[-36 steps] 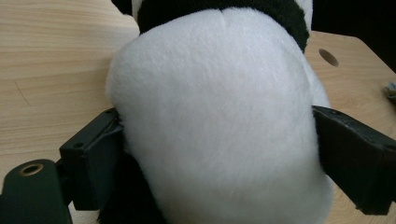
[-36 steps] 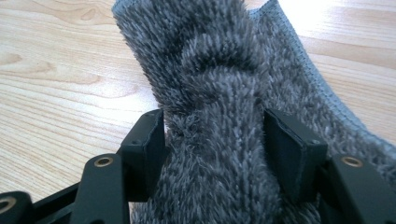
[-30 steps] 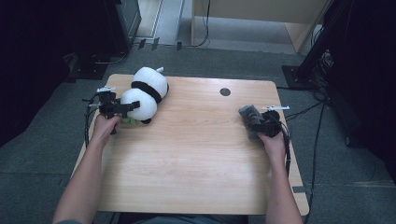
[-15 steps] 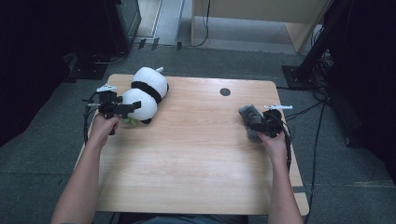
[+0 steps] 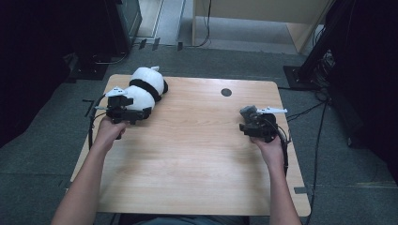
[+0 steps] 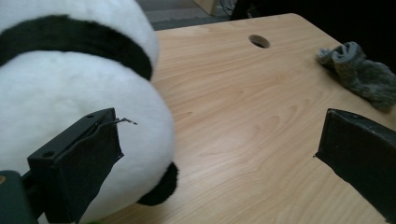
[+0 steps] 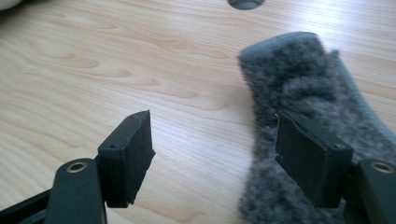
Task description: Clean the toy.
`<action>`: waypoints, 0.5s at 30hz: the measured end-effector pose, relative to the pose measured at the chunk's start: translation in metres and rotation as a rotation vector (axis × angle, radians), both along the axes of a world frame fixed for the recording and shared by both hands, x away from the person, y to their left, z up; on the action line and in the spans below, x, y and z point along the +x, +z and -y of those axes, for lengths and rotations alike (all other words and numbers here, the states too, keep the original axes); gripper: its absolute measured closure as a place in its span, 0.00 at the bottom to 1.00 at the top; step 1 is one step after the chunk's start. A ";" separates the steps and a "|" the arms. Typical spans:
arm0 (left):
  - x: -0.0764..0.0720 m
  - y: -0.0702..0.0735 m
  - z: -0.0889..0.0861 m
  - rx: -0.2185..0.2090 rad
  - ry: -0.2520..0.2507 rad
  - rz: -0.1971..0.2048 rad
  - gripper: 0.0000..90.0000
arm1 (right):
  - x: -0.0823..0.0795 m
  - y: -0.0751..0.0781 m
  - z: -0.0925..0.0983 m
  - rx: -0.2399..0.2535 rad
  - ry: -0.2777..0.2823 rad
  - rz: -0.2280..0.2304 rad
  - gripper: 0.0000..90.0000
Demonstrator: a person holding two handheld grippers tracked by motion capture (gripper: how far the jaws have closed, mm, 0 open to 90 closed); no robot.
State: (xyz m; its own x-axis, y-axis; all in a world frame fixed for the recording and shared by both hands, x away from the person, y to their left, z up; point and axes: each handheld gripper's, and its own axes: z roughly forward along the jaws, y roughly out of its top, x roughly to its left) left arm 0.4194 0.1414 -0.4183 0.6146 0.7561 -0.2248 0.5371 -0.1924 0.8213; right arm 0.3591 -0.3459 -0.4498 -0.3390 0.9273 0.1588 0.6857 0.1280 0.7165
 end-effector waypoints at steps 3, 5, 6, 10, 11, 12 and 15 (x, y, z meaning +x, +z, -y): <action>-0.005 0.000 0.011 0.023 -0.038 0.002 0.00 | -0.004 0.001 -0.009 0.013 0.025 0.003 0.31; -0.008 -0.002 0.019 0.034 -0.063 -0.002 0.00 | -0.006 0.001 -0.014 0.015 0.044 0.009 0.31; -0.010 -0.002 0.023 0.037 -0.077 -0.005 0.00 | -0.007 0.001 -0.017 0.016 0.051 0.010 0.31; -0.017 -0.007 0.038 0.023 -0.105 0.013 0.00 | -0.011 -0.001 -0.029 0.021 0.084 0.014 0.31; -0.018 -0.009 0.043 0.024 -0.114 0.007 0.00 | -0.012 -0.002 -0.032 0.019 0.092 0.014 0.31; -0.019 -0.010 0.046 0.032 -0.119 0.003 0.00 | -0.013 -0.003 -0.035 0.013 0.099 0.013 0.31; -0.022 -0.014 0.055 0.035 -0.134 0.001 0.00 | -0.015 -0.004 -0.042 0.009 0.114 0.021 0.32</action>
State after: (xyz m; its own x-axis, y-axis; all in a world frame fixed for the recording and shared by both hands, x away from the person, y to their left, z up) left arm 0.3974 0.0864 -0.4326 0.7106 0.6748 -0.1993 0.5039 -0.2904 0.8135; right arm 0.3438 -0.3039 -0.4537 -0.4453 0.8813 0.1582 0.6517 0.1979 0.7322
